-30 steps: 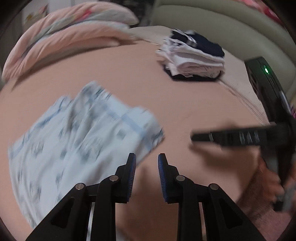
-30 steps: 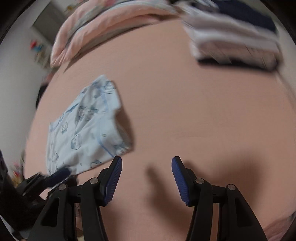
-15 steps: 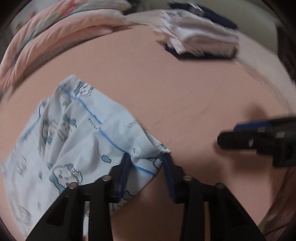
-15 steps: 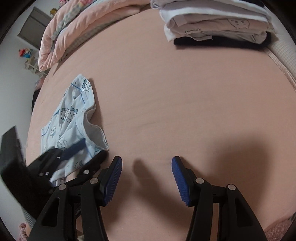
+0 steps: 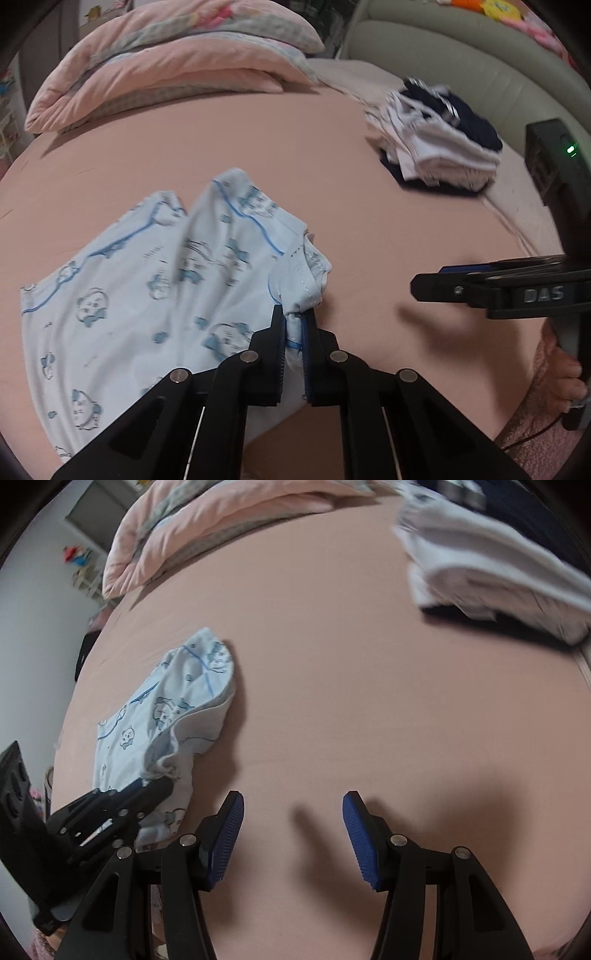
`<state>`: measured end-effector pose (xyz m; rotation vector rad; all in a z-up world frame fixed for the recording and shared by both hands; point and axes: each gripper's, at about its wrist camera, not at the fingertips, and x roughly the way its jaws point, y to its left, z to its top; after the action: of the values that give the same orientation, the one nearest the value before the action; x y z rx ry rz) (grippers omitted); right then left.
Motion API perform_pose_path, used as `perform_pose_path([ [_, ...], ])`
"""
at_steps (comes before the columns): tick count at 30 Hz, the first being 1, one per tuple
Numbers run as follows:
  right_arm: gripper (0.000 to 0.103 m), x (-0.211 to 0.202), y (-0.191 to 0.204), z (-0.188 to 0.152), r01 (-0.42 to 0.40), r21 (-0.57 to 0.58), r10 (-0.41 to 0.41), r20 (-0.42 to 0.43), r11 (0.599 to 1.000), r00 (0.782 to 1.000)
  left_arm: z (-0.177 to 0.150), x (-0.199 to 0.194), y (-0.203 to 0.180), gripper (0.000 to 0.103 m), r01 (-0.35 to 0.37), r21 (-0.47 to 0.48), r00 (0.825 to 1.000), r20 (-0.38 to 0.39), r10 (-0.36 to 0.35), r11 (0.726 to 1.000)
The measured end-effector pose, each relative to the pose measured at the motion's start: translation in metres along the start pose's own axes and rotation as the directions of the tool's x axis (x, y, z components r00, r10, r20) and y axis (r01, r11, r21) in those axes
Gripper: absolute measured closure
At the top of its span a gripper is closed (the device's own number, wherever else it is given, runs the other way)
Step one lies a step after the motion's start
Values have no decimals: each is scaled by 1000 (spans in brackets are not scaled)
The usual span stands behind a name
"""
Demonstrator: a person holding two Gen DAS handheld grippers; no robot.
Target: Fold clothes
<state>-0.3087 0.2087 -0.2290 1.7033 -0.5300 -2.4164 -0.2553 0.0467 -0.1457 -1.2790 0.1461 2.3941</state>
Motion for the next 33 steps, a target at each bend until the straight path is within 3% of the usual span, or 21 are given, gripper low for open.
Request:
perform_pose_path([
  [6, 48, 4, 6, 12, 40, -4, -40, 6, 999, 999, -1, -18, 22, 97, 25, -38, 999, 31, -24, 999],
  [9, 48, 6, 11, 12, 20, -10, -20, -3, 1000, 1000, -2, -33, 36, 97, 39, -65, 998, 56, -35, 997],
  [15, 48, 14, 71, 19, 22, -200, -23, -1, 979, 1000, -3, -76, 93, 97, 25, -161, 995, 94, -10, 987],
  [18, 48, 23, 104, 33, 6, -256, -6, 0, 967, 1000, -4, -87, 133, 97, -17, -203, 995, 89, 36, 979],
  [21, 48, 37, 132, 50, -20, -277, 20, -3, 961, 1000, -6, -81, 175, 97, -61, -242, 996, 46, 74, 968],
  [26, 48, 63, 174, 75, 18, -337, -15, 13, 941, 1000, -13, -56, 220, 97, -156, -240, 988, -32, 152, 958],
  [33, 48, 83, 205, 91, -28, -370, 38, 18, 929, 999, -14, -13, 254, 97, -101, -272, 991, -110, 74, 957],
])
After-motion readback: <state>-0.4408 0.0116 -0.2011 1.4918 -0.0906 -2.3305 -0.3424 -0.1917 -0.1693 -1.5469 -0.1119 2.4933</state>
